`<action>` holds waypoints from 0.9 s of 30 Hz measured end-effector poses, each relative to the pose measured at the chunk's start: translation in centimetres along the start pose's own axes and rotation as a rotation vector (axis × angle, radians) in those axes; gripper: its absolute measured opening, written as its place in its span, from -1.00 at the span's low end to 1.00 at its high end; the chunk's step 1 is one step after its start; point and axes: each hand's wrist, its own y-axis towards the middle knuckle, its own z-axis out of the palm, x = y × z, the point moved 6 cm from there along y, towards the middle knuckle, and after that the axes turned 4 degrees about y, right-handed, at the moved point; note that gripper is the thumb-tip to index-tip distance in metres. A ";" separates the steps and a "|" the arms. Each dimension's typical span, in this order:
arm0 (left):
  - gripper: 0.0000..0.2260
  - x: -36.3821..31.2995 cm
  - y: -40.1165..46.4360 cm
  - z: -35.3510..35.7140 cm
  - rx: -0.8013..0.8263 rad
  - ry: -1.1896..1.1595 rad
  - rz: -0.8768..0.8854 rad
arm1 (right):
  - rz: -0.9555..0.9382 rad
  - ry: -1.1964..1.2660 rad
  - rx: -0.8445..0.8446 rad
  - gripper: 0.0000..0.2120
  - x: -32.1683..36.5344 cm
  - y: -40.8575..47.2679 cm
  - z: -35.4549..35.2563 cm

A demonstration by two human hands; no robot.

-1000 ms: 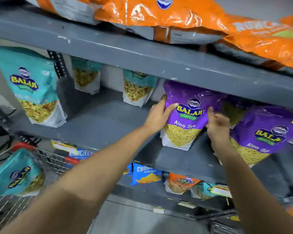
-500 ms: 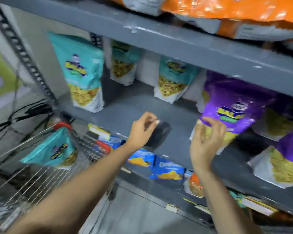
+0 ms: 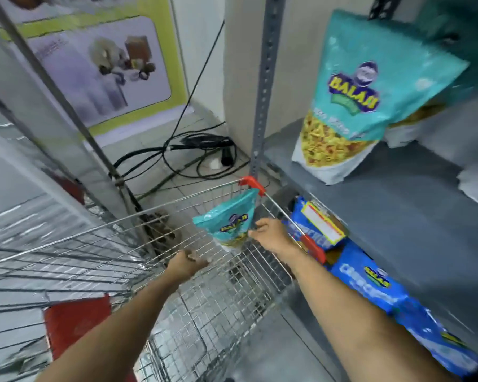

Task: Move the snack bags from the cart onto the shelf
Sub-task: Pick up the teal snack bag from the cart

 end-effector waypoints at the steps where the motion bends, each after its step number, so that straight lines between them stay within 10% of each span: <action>1: -0.27 -0.5 0.9 -0.1 0.022 -0.033 0.031 | 0.018 -0.050 -0.009 -0.63 -0.1 1.6 0.4; 9: -0.66 -5.4 6.5 2.2 -0.116 -0.475 0.213 | -0.038 0.243 -0.078 -0.63 -0.2 8.4 3.7; 20: -0.52 -13.6 -1.9 -7.4 -0.357 0.139 0.485 | -0.300 0.289 -0.221 -0.72 6.1 2.1 -1.3; 27: -0.60 -20.5 -10.8 -8.5 -0.147 0.067 0.665 | -0.290 0.537 -0.329 -0.63 9.4 -6.5 -7.9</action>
